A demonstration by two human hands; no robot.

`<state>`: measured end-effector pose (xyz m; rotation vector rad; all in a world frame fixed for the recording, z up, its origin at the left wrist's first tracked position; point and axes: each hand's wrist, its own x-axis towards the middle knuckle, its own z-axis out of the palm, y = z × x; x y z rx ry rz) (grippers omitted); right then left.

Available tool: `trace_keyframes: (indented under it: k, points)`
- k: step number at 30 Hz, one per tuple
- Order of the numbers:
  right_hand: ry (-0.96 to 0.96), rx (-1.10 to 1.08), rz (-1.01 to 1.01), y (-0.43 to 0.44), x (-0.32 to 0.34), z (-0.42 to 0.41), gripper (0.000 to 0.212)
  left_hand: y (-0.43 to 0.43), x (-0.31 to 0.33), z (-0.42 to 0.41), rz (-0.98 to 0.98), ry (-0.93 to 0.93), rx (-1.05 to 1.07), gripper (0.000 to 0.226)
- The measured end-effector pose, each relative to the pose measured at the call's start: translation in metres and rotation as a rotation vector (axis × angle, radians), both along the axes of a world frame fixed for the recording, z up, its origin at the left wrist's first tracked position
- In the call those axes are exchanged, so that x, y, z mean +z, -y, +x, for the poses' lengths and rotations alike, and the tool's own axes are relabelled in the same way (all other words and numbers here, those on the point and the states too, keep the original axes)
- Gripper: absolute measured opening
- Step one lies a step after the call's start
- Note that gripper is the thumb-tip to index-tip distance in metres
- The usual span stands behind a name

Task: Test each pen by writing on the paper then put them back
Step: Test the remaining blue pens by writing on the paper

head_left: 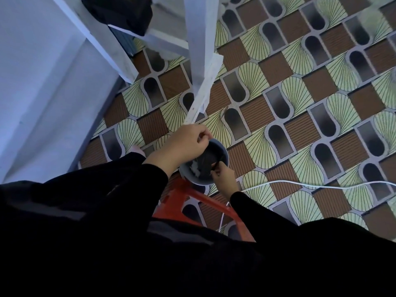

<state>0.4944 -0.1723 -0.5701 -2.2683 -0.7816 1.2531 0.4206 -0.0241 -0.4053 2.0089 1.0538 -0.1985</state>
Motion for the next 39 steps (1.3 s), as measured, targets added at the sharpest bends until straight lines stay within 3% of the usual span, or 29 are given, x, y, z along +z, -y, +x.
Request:
trace_keyframes:
  k: [7,10,13,21,27,39]
  points:
    - [-0.009,0.003,-0.064,-0.002,-0.012,0.003,0.01,0.0,-0.001,-0.001,-0.002,0.001,0.003,0.02]
    - [-0.022,-0.001,-0.104,0.001,-0.013,0.007,0.027,0.0,-0.002,-0.002,0.0,-0.006,-0.005,0.02]
    - [-0.048,-0.065,-0.066,0.001,-0.007,0.009,0.029,-0.001,-0.002,-0.002,0.007,-0.007,-0.003,0.019]
    - [-0.082,-0.233,0.27,-0.025,0.059,0.017,0.021,0.001,0.024,-0.002,0.016,0.061,0.101,0.02]
    - [-0.123,-0.213,0.565,-0.038,0.152,0.026,0.025,0.014,0.094,0.002,0.092,0.323,0.251,0.018]
    - [-0.2,0.081,1.239,-0.044,0.388,-0.015,0.024,0.092,0.323,-0.065,0.689,0.753,0.337,0.02]
